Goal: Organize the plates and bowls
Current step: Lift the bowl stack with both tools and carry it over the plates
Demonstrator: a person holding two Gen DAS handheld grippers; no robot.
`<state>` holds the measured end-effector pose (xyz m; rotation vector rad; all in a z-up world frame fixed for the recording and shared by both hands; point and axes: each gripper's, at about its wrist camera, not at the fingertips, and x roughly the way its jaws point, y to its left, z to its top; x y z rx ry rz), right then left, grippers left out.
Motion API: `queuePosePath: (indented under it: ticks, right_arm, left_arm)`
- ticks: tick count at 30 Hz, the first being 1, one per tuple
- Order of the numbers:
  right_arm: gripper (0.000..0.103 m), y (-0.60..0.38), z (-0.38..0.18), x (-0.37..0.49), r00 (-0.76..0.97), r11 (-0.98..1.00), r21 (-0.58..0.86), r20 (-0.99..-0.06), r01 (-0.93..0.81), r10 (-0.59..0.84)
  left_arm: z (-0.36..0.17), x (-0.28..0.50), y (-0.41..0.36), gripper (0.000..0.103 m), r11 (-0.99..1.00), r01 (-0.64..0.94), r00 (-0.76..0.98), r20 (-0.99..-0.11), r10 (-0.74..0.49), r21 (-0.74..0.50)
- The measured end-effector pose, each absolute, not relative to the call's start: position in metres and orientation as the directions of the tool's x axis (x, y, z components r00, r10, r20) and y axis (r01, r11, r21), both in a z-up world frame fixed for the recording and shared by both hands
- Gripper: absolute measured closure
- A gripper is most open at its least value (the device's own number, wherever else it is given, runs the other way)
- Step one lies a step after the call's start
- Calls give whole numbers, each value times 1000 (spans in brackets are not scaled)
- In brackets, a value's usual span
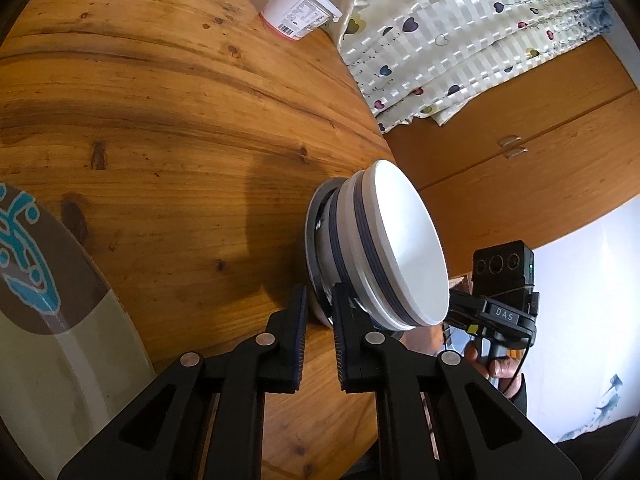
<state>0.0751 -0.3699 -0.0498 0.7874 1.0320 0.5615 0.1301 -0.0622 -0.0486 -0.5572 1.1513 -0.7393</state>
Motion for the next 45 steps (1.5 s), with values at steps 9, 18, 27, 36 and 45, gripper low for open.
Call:
queuePosePath:
  ticks: [9,18,27,36,45]
  right_arm:
    - [95,-370,-49,76,421,608,792,-534,-55,734]
    - [95,-370,-47,76,422,613,788,-537,-56,730]
    - [95,-369,-42,80,425,616,785,-536,-69,730]
    - [95,-360,-34,82,421,623,777,-536,-93,732]
    - [95,-338,-21,84,403,627,768,-536,-134,742]
  left_arm:
    - [-48,129,-63,96,645,250,232,-602,-764,-722]
    - [-48,125,-64,96,653,257,246,-605,-757,-713]
    - [-42,123,-61,96,658,266,264,-603,-753,-705]
    - [-35,118,-52,96,664,267,287,-600,-746,-698]
    - [-25,108,-31,96,673,256,332,-591,-735,-694]
